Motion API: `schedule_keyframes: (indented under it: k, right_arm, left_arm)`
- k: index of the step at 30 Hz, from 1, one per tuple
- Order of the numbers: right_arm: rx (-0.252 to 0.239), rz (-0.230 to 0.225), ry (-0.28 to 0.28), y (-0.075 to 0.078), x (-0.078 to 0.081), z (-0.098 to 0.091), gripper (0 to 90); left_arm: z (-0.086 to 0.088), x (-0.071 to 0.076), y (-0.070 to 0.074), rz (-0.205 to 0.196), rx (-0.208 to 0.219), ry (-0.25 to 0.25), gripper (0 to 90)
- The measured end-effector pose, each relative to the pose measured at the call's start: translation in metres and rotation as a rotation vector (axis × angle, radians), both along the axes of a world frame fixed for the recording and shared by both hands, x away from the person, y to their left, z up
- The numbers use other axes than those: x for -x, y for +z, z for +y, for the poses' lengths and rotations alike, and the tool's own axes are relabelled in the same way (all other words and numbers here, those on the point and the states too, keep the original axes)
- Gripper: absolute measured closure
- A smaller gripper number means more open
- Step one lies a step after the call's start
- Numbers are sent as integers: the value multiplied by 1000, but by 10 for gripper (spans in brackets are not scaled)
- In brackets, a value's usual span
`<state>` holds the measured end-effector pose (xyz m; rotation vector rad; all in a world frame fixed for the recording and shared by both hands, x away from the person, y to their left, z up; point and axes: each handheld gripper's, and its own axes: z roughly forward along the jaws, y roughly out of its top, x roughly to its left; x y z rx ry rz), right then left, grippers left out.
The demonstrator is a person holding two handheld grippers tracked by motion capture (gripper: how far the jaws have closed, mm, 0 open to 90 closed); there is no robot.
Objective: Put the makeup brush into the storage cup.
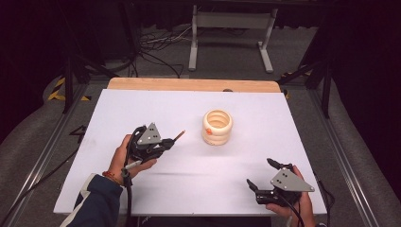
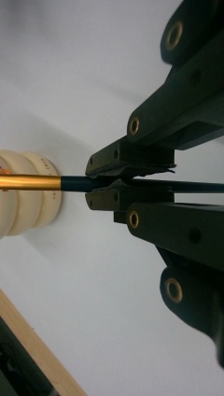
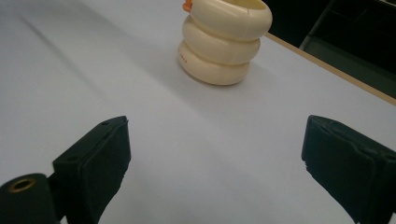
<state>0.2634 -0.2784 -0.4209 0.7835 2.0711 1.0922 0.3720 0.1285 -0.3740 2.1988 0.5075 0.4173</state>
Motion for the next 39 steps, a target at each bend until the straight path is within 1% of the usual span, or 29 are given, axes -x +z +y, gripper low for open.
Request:
schedule_keyframes:
  k: [1,2,3,4,6,9,11,12,14,15,17,20,22,23,25,26,29,30,34,35,36,39]
  right_arm:
    - [2,-1,2,0,0,0,88]
    - [2,-1,2,0,0,0,88]
    - [4,1,3,0,0,0,87]
    - [4,1,3,0,0,0,87]
    - [3,4,4,-1,0,0,87]
    - [5,7,7,-1,0,1,87]
    - [4,7,7,-1,0,0,87]
    - [3,8,5,-1,0,0,87]
    - [3,9,6,-1,0,0,87]
    - [4,9,6,-1,0,0,86]
    - [6,13,8,-2,-1,0,84]
    - [9,13,11,-2,-1,1,84]
    - [8,12,12,-2,0,1,83]
    - [7,13,10,-2,-1,0,83]
    - [9,15,11,-2,-1,0,83]
    - [9,15,11,-2,-1,0,83]
    - [8,14,10,-2,-1,0,82]
    - [9,13,10,-2,-1,0,82]
    - [7,13,11,-2,-1,0,82]
    - [7,13,10,-2,-1,0,81]
    - [8,14,10,-2,-1,0,81]
    - [11,13,13,-2,-1,1,81]
  left_arm:
    - [-1,0,1,-8,19,4,828]
    - [-1,0,1,-8,19,4,829]
    - [-1,1,4,-16,52,4,828]
    - [-1,1,4,-16,52,4,829]
    - [-3,2,7,-52,75,9,829]
    - [-6,2,11,-84,114,21,829]
    - [-7,1,12,-83,139,14,828]
    - [-8,0,13,-96,147,22,828]
    - [-10,-2,14,-92,158,12,828]
    - [-11,-3,14,-97,161,13,828]
    - [-13,-7,15,-93,190,8,828]
    - [-16,-11,17,-95,219,12,828]
    - [-17,-13,18,-100,224,9,828]
    - [-19,-14,18,-97,231,5,828]
    - [-21,-15,19,-106,231,0,828]
    - [-23,-16,19,-108,228,-11,828]
    - [-26,-19,18,-98,251,-17,828]
    - [-26,-20,18,-99,263,-17,828]
    - [-29,-22,19,-102,285,-17,828]
    - [-29,-23,20,-110,281,-20,828]
    - [-30,-23,21,-107,289,-19,828]
    - [-33,-24,23,-110,295,-26,828]
